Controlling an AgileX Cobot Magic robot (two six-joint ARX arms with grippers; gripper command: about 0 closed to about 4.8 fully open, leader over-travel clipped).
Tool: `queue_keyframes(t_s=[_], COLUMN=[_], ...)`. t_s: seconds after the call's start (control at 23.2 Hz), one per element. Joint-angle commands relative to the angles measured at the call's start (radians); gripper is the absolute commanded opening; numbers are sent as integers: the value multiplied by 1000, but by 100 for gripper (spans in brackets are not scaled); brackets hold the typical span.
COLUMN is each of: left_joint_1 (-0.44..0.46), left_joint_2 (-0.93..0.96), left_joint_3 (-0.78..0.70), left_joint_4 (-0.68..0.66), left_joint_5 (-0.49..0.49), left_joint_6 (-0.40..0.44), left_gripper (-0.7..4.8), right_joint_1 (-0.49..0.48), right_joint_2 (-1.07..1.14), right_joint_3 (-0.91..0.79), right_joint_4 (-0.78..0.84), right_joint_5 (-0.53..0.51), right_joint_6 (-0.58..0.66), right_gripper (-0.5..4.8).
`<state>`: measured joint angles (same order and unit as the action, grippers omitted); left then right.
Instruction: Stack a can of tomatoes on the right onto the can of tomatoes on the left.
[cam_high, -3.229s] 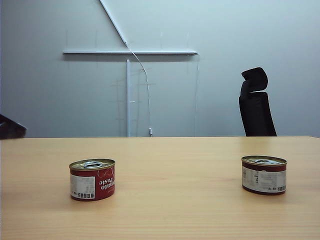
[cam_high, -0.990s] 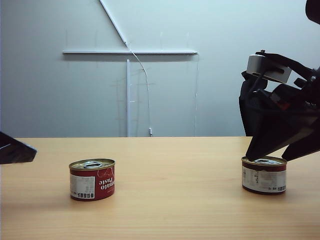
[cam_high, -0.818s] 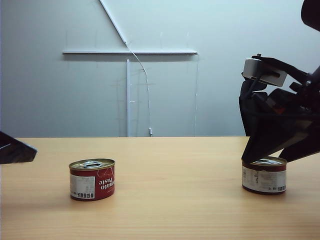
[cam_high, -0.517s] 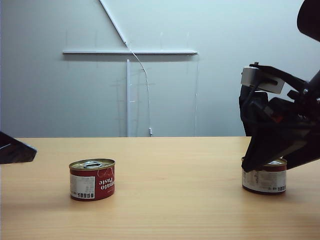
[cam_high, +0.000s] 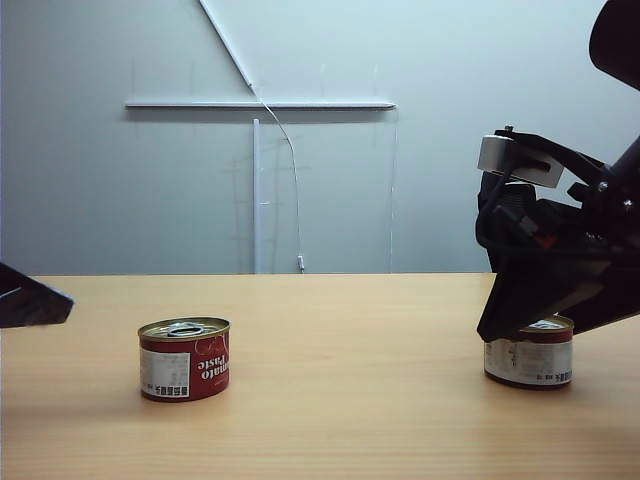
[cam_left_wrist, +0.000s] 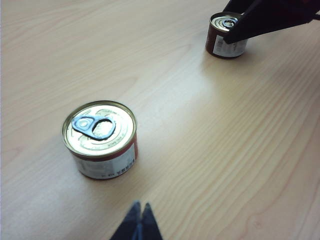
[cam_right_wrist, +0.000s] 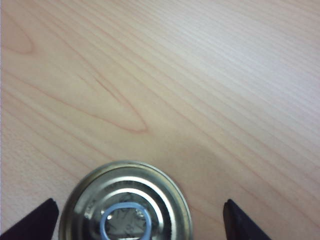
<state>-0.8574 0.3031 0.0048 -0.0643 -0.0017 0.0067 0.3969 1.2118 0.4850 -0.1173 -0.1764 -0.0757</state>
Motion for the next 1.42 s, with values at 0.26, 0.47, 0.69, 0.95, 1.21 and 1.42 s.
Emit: queue_keyframes(t_s=[0.26,0.47,0.69,0.95,1.21,1.42], left_joint_1=[-1,-1,0,4,5,19], left_joint_2=[0,0,0,0,0,0], left_joint_3=[4,4,4,4,4,4], left_joint_4=[13,13,13,13,13,13], left_joint_5=[2,2,2,2,2,2], left_joint_6=[0,0,0,0,0,0], left_gripper=[-4,-4,-4,-4,-4,-4], right_joint_1=[2,2,2,29,155,288], right_joint_2=[-3,-3,-4,-3,57,224], right_joint_3=[5,5,31,143,277,400], right_joint_4=[21,21,15,17,22,17], right_joint_5=[-1,-2,-34,-160,-157,-159], right_joint_6=[-3,-3,9,31,16,15], right_gripper=[274,272,272,247,171,171])
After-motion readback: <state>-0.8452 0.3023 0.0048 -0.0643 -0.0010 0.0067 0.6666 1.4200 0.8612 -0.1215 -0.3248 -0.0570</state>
